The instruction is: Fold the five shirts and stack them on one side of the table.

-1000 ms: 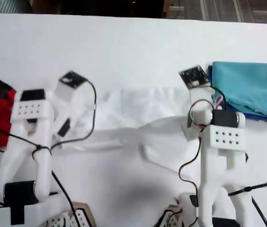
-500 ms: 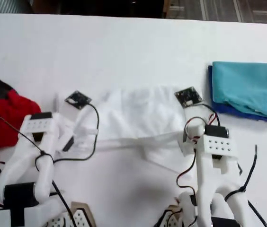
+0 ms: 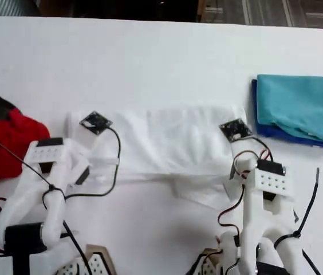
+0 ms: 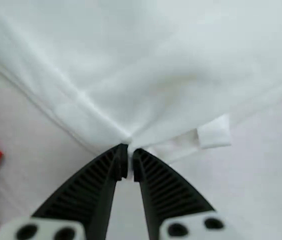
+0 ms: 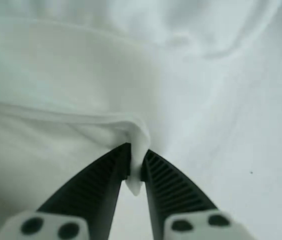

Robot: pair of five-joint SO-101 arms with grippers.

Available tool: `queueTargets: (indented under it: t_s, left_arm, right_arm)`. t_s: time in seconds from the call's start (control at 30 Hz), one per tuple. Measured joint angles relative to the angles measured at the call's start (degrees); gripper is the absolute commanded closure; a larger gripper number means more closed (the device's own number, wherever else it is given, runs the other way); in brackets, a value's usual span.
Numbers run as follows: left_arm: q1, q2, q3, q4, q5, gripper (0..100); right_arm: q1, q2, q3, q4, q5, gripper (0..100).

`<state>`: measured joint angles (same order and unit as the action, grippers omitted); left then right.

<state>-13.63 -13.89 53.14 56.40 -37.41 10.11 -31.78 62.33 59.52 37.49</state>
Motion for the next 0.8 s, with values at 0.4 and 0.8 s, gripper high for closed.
queueTargets:
  t_s: [0.4,0.8]
  left_arm:
    - [0.0,0.0,0.0,0.97,0.0,97]
    - [0.09,0.09,-6.86,20.4,0.18,97]
  right_arm:
    - [0.09,-1.14,0.0,2.55,0.62,84.4]
    - [0.62,-1.14,-14.86,17.85,0.62,84.4]
